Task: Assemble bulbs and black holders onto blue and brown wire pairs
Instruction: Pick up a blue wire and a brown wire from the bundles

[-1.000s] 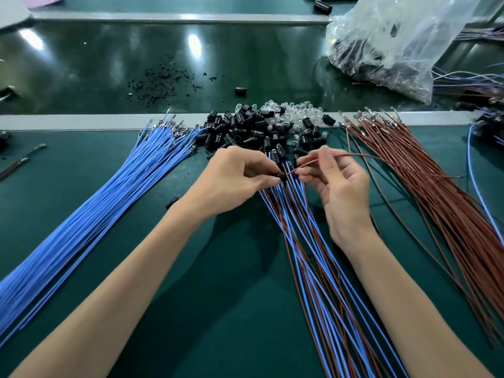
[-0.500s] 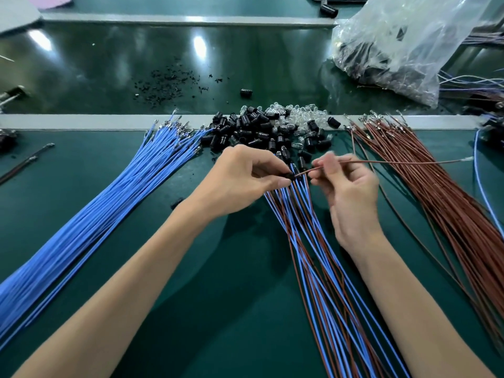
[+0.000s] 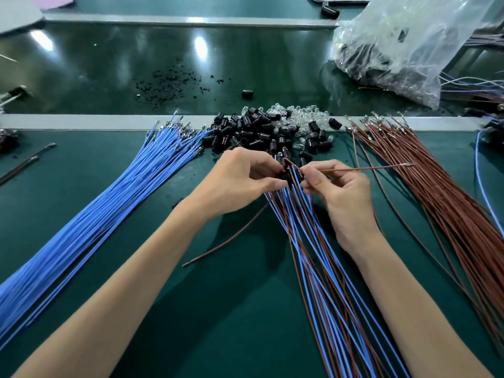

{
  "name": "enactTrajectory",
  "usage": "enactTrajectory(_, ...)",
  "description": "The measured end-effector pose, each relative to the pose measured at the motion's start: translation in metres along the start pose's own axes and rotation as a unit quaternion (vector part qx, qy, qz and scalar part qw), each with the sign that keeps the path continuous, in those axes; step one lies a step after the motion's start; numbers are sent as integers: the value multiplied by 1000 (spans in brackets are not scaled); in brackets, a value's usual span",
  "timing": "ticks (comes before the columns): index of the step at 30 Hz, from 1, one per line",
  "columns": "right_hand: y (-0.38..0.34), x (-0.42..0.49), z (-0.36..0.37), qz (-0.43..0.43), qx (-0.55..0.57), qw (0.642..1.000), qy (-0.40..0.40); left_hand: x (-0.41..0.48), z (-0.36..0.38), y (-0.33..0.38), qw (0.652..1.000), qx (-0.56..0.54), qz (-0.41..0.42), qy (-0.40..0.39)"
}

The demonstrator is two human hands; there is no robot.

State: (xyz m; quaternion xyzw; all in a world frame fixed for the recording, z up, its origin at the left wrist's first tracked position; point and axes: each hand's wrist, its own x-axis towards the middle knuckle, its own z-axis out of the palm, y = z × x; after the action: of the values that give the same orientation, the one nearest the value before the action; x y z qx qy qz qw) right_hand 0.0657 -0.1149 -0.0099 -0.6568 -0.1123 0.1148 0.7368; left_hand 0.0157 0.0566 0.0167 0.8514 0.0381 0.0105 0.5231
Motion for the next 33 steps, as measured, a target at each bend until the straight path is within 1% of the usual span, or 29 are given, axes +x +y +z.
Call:
enactTrajectory(2, -1, 4, -6, -16, 17, 999, 32, 1, -5, -2, 1000, 7, 0, -4)
enactTrajectory(4, -1, 7, -10, -30, 4, 998, 59, 1, -9, -3, 1000, 16, 4, -8)
enactTrajectory(5, 0, 7, -10, -34, -18, 998, 56, 1, -9, -3, 1000, 17, 5, -11)
enactTrajectory(8, 5, 3, -6, -47, -97, 994, 13, 0, -3, 0, 999, 20, 12, -28)
enactTrajectory(10, 6, 1, -4, -61, -123, 991, 4, -1, 1, 1, 999, 27, 13, -35)
enactTrajectory(15, 5, 2, -7, -128, -186, 972, 62, -1, -9, 1, 999, 36, 2, -24)
enactTrajectory(17, 6, 0, -4, -141, -222, 964, 51, -2, -11, 1, 999, 45, 7, -18)
enactTrajectory(20, 7, -3, 0, -138, -235, 962, 20, -3, -7, 3, 998, 59, 22, -23)
enactTrajectory(25, 8, 1, -5, -109, -216, 970, 22, -3, -12, 5, 997, 52, 6, -56)
enactTrajectory(28, 11, 2, -3, -93, -229, 969, 21, -3, -17, 2, 991, 122, -2, -59)
enactTrajectory(30, 12, 2, -2, -84, -252, 964, 9, 0, -18, -1, 981, 189, -3, -38)
enactTrajectory(33, 12, 2, 0, -82, -283, 955, -2, 3, -22, -4, 973, 229, -19, -5)
